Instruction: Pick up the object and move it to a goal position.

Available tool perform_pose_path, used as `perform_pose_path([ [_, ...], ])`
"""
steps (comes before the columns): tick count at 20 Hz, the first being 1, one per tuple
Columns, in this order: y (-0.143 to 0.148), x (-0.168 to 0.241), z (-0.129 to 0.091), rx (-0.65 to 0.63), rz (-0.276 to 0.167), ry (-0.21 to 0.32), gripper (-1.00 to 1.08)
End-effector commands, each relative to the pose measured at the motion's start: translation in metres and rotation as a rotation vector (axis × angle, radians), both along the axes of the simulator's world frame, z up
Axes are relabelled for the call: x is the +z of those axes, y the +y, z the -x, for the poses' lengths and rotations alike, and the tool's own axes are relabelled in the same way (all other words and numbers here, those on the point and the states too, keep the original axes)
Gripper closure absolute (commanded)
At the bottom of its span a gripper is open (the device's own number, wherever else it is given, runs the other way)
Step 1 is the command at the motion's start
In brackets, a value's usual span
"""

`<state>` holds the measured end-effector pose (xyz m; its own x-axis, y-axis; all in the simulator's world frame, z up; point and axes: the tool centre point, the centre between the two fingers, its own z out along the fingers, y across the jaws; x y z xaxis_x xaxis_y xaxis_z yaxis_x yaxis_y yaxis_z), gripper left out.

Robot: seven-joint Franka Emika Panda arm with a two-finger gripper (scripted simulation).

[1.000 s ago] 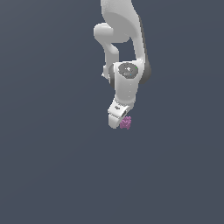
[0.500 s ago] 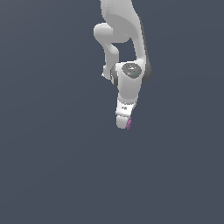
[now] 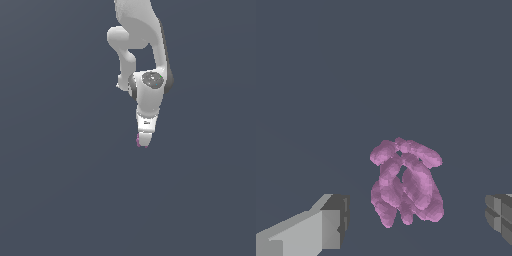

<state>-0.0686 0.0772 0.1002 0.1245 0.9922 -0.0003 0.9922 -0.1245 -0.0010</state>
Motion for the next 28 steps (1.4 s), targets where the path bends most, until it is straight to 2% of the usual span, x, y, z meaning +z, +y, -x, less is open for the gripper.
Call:
perform_pose_path([
  [1, 0.001, 0.000, 0.001, 0.021, 0.000, -0.001, -0.92],
  [8, 0.001, -0.003, 0.001, 0.023, 0.000, -0.001, -0.92],
  [18, 0.001, -0.044, 0.002, 0.028, 0.000, -0.001, -0.92],
  [23, 0.001, -0.051, 0.002, 0.029, 0.000, -0.001, -0.92],
  [24, 0.001, -0.051, 0.002, 0.029, 0.000, -0.001, 1.08],
  [28, 0.001, -0.051, 0.002, 0.029, 0.000, -0.001, 1.08],
])
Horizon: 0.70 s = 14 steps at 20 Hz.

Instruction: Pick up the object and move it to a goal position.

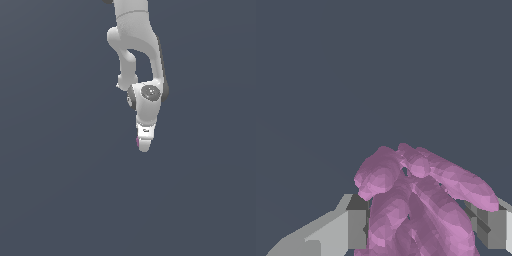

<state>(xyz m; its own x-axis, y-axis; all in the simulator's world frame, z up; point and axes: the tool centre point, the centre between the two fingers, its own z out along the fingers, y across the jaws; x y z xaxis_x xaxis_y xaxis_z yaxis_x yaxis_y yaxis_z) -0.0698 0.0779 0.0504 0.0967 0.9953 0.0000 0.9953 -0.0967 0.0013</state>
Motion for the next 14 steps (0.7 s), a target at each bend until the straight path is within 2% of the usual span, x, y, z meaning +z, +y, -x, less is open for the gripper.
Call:
perform_pose_path([
  [1, 0.000, -0.001, 0.001, 0.001, 0.000, 0.002, 1.08],
  [14, -0.004, 0.014, 0.004, 0.001, 0.001, 0.000, 1.08],
])
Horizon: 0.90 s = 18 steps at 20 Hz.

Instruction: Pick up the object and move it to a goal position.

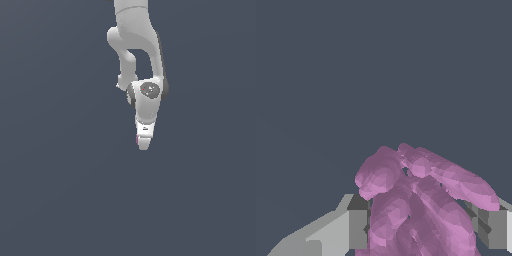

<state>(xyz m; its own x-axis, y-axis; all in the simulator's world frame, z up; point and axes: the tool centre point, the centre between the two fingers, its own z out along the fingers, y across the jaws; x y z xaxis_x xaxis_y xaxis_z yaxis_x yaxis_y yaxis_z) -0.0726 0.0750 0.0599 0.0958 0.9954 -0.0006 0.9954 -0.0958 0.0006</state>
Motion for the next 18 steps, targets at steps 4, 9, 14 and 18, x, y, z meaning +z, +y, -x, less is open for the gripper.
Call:
perform_pose_path([
  [4, -0.007, 0.022, 0.005, 0.000, 0.000, -0.001, 1.08],
  [9, -0.018, 0.054, 0.013, 0.000, 0.001, 0.000, 1.08],
  [14, -0.031, 0.097, 0.023, 0.001, 0.001, 0.000, 1.08],
  [18, -0.042, 0.134, 0.032, 0.002, -0.002, 0.000, 1.08],
])
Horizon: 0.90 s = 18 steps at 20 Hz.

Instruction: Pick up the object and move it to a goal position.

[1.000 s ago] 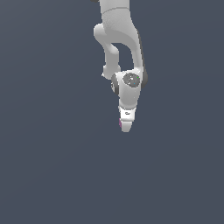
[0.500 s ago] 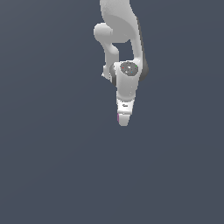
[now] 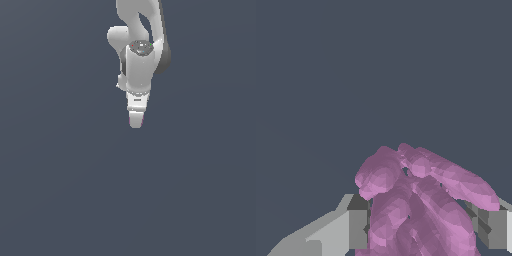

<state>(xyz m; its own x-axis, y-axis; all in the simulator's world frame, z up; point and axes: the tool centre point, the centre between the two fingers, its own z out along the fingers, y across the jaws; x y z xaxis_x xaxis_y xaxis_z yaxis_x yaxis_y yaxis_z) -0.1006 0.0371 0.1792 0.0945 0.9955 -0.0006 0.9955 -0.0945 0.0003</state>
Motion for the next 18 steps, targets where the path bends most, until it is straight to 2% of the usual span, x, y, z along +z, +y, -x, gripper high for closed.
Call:
perform_pose_path([
  [1, -0.007, 0.024, 0.006, 0.001, -0.002, 0.000, 1.08],
  [10, -0.033, 0.108, 0.024, 0.001, -0.005, -0.001, 1.08],
  [18, -0.051, 0.162, 0.034, 0.000, -0.003, 0.000, 1.08],
])
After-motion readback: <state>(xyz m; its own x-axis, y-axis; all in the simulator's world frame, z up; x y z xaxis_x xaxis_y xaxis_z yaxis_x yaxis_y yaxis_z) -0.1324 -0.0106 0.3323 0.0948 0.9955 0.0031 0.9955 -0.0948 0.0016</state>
